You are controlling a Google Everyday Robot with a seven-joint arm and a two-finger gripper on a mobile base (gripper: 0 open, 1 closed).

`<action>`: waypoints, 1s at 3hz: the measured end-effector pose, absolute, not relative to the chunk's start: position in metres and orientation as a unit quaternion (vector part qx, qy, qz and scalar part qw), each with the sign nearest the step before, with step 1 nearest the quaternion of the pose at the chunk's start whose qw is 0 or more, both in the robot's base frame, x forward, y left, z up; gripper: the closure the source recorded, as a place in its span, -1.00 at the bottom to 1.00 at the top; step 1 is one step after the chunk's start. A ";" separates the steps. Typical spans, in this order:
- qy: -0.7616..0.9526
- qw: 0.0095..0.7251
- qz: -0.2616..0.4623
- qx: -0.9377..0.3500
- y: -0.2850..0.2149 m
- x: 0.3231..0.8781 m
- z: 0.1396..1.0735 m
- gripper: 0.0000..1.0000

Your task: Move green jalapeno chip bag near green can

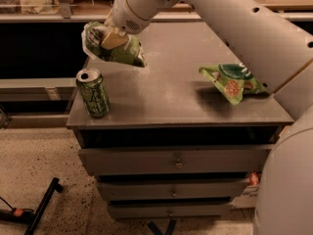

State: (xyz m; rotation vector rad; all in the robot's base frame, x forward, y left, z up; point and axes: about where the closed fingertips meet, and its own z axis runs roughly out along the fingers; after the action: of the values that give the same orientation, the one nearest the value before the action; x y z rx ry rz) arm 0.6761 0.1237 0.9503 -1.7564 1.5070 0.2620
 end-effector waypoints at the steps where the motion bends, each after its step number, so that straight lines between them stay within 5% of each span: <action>1: 0.598 0.392 0.098 -0.692 0.130 0.673 0.950 -0.20; 3: 0.597 0.389 0.101 -0.695 0.133 0.672 0.947 -1.00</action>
Offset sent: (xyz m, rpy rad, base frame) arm -0.0029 0.0054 0.0001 -0.0102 -0.0002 -0.0077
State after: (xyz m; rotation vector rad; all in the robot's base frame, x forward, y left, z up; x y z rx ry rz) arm 0.6720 0.1334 0.9470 -1.7660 1.5167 0.2566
